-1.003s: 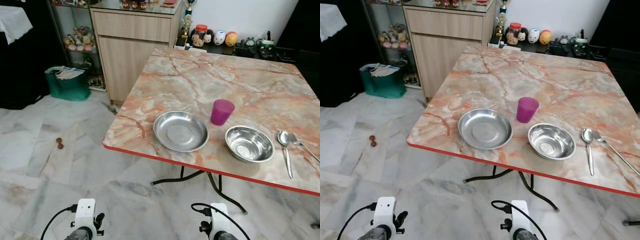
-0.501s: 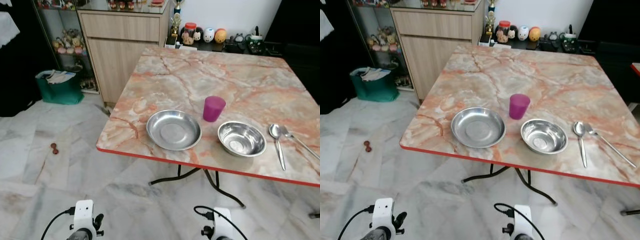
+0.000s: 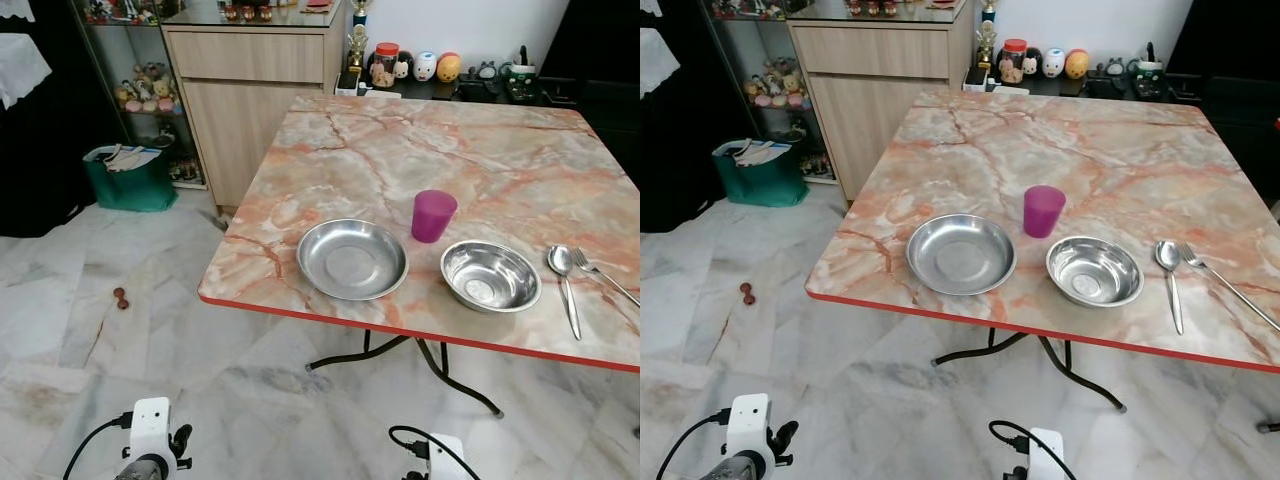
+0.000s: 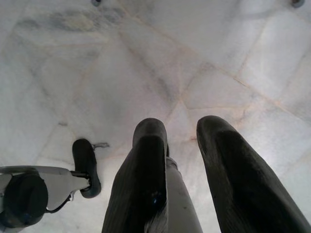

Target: Setting the table

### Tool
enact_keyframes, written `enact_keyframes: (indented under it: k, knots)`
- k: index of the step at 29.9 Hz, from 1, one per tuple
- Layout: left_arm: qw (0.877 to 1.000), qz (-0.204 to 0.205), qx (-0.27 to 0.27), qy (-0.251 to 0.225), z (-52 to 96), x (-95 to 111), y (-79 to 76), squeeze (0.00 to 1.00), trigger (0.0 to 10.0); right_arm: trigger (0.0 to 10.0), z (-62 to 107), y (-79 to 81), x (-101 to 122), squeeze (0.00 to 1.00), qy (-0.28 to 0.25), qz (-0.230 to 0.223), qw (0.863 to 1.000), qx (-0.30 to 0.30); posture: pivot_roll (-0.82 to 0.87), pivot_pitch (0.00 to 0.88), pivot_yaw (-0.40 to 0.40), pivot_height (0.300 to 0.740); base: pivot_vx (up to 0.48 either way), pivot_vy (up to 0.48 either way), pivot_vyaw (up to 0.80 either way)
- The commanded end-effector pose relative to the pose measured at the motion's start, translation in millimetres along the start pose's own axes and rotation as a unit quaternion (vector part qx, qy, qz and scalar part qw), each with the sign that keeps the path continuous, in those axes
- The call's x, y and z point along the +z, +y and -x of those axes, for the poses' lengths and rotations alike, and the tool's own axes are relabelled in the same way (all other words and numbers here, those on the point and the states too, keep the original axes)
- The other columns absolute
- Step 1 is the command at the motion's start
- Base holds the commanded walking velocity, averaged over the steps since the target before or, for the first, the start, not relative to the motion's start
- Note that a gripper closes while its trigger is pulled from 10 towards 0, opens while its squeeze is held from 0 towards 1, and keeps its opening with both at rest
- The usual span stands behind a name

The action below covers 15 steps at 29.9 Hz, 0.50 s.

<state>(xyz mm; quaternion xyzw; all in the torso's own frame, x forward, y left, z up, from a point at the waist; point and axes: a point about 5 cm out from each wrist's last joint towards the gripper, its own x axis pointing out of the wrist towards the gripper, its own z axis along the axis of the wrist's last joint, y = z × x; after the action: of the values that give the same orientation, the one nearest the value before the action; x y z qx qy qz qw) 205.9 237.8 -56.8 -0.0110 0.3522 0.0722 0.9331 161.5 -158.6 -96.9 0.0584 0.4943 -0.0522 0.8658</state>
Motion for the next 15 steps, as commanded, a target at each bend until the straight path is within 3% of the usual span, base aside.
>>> enact_keyframes:
  k: [1,15]
  knots:
    - [1.0,0.025,0.007,0.01,3.1,-9.5,0.9,0.0,10.0,10.0,0.6,-2.2,-2.9,0.0,0.0,0.007,1.0,-0.001,0.13,0.0,-0.052,0.74,0.0,0.0,0.0]
    - [0.999,0.037,0.003,0.038,14.2,-36.0,3.7,0.0,10.0,10.0,1.7,-5.9,-7.2,0.0,0.0,0.003,1.0,-0.004,0.12,0.0,-0.048,0.74,0.0,0.0,0.0]
